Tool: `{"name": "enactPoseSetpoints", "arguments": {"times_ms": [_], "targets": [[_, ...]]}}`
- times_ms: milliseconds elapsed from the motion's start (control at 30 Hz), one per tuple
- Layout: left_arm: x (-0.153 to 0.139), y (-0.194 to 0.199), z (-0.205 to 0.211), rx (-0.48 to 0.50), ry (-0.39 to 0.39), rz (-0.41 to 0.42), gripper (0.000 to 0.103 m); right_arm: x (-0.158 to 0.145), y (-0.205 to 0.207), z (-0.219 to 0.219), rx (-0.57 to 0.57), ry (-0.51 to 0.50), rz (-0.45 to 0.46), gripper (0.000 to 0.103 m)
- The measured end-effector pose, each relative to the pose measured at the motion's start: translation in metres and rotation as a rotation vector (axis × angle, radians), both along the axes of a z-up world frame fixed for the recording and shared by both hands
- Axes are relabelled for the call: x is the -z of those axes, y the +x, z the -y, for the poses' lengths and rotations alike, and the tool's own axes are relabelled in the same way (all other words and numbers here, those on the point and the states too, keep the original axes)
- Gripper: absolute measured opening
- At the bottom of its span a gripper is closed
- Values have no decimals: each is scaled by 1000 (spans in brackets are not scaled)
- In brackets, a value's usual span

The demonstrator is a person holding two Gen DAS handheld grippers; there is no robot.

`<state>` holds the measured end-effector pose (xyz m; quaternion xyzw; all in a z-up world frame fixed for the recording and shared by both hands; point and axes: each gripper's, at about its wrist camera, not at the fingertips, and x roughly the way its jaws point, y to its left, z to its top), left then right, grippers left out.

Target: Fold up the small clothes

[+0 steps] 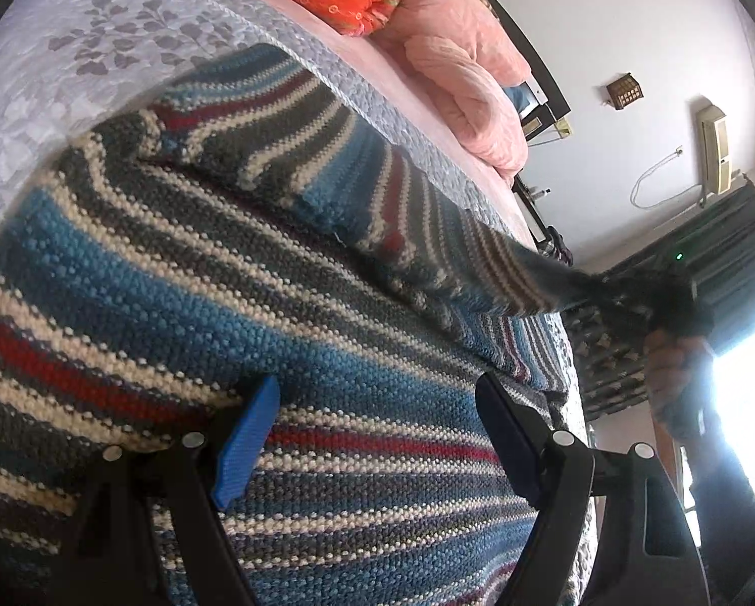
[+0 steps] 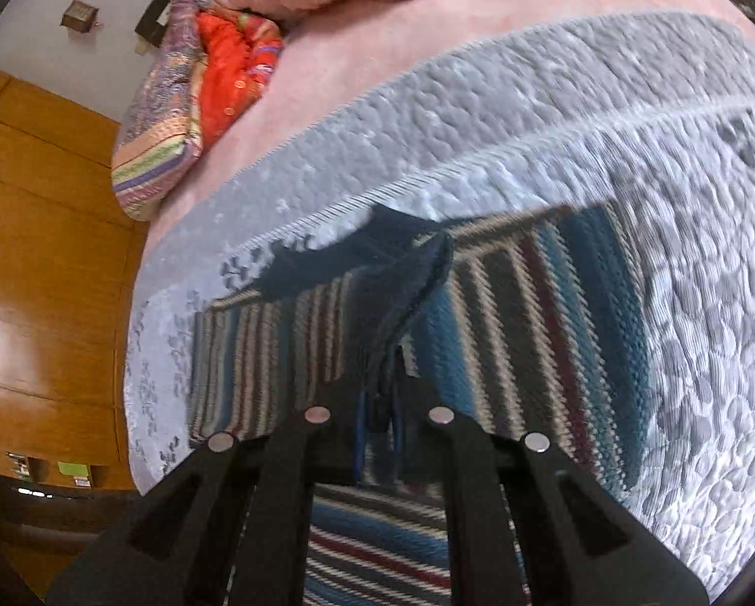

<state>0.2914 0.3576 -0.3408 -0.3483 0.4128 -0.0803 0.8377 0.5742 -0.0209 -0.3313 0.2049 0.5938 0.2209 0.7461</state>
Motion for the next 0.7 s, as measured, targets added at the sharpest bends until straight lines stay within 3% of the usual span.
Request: {"name": "enactPoseSetpoints", "arguments": {"times_ms": [233,300,400,467,567,633,700], "targets": [[-8,2,-2,-2,7,-11,79,44,-11,12,10,-66,-19,8],[-23,5,-6,-17,29,-10,79,59,-13,12,3,-118,-26,17],[-62,24,-24,-19,45,47,80,48,-12,33,88,-40,8,21],[-87,54,-38,24,91,51,80,25,-6,51,145,26,75,21],[-107,108,-58,79,130,45,80,20,6,54,137,99,64,21],[-102,136,-69,93,105,-2,80,30,13,42,101,113,29,21],[-77,173,-75,135,71,-96,80,51,17,25,50,128,-37,21]]}}
